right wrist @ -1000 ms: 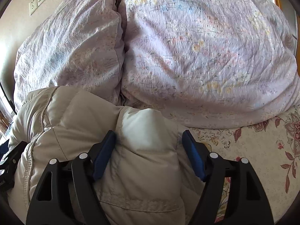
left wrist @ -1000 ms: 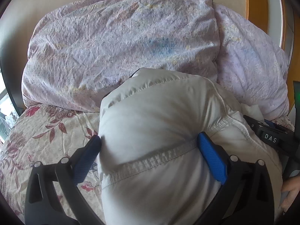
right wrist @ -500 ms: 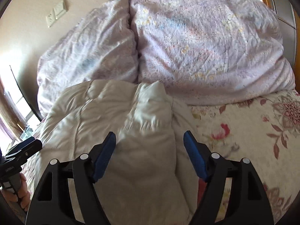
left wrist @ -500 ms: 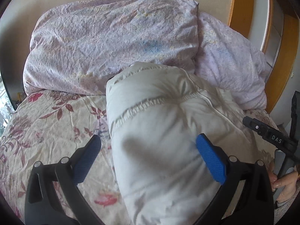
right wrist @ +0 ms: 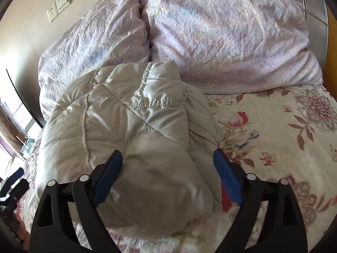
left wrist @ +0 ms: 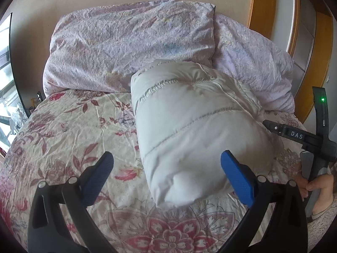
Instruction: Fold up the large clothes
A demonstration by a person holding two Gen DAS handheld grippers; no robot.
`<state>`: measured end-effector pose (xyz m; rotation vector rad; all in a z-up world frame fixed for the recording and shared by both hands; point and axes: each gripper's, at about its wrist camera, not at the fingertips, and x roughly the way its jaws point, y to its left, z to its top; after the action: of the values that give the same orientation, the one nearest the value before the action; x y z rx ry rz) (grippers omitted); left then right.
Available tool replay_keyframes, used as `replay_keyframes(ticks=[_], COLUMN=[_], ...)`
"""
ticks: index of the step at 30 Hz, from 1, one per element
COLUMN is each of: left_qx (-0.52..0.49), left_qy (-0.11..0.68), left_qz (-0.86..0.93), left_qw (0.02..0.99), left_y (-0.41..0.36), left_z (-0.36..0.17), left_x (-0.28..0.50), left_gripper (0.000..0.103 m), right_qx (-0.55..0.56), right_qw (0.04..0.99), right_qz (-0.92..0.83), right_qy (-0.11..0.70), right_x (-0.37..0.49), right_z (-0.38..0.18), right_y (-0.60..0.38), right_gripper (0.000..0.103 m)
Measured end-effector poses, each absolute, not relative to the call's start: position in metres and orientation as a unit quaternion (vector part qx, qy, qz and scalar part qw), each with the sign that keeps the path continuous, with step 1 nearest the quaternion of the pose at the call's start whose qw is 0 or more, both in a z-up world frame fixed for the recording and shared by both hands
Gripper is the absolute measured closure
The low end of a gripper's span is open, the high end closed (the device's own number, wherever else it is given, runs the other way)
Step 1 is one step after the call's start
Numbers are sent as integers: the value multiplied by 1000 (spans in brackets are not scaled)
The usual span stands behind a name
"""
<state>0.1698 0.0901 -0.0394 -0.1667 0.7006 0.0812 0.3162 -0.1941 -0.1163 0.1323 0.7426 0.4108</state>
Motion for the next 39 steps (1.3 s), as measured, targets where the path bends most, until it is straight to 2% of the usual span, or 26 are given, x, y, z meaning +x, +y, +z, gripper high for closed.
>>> replay_keyframes(ticks=[4, 14, 19, 26, 39], left_qx=[-79, -110, -92, -91, -94], left_qy=[350, 343, 363, 398, 407], left_qz=[55, 57, 48, 29, 17], left_qw=[932, 931, 926, 912, 909], left_y=[84, 73, 62, 43, 34], left_z=[-39, -34, -37, -39, -23], left_x=[152, 104, 89, 83, 76], left_gripper=[2, 2, 2, 2, 2], right_qx=[73, 57, 39, 51, 37], right_qw=[912, 914, 916, 895, 882], right_qz=[198, 196, 195, 205, 217], right_qy=[352, 351, 349, 392, 416], right_x=[289, 212, 181, 167, 155], right_z=[-105, -93, -91, -89, -81], right_y=[-205, -224, -228, -231, -224], right_gripper=[1, 1, 1, 1, 1])
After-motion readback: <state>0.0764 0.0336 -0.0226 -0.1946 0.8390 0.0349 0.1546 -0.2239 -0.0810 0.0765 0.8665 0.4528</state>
